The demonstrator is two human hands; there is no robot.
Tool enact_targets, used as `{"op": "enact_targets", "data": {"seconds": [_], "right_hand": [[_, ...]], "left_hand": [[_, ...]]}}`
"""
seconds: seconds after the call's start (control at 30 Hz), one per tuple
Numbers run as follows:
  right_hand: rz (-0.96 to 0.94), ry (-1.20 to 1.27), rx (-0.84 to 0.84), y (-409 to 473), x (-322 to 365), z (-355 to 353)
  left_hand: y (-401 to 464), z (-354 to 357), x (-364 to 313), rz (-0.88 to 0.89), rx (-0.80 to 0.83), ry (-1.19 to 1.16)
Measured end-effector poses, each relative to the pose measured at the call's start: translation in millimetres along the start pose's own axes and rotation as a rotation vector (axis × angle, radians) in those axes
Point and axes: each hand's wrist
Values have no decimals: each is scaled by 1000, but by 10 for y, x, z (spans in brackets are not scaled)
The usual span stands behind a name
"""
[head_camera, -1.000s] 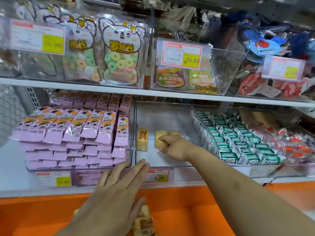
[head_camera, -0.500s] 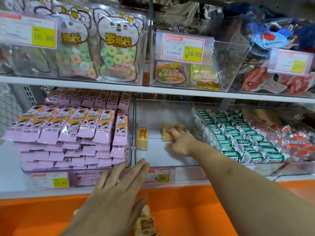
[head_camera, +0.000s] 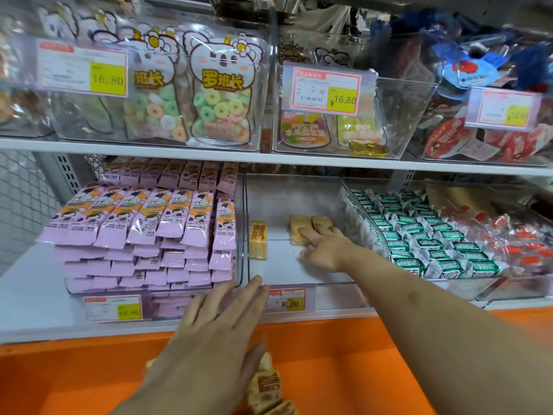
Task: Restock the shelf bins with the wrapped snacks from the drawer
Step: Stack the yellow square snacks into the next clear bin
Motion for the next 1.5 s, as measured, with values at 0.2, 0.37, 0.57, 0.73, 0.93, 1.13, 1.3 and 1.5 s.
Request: {"op": "enact_targets", "data": {"seconds": [0.2,0.37,0.57,0.73,0.93,1.13,1.3,1.5], "right_hand": [[-166,55,-128,-80,339,24],[-282,194,-147,-63,795,29],[-225,302,-186,12,883,104],[-154,345,-89,-40,674,20],[-125,570,-47,-62,489,59],[-128,475,-113,-105,549,34],[-129,605,-120,-101,628,-6],[-112,416,-182,-99,726,-19]], "left_hand": [[-44,-84,6,0,51,-28],[-37,-140,11,-14,87,-44],[-56,-186,25,-36,135,-89],[-21,-271,-25,-24,163,-205],[-21,-254,-40,-43,128,-239],[-33,-257,-52,-28,118,-244],[-37,-261,-47,-21,119,-260],[-16,-251,-43,-18,108,-258]]}}
Point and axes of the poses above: each hand's wrist, its own y-axis towards the middle knuckle, its own z-axis out of the palm, x = y × z, and after that the axes turned 6 degrees about z, right-handed
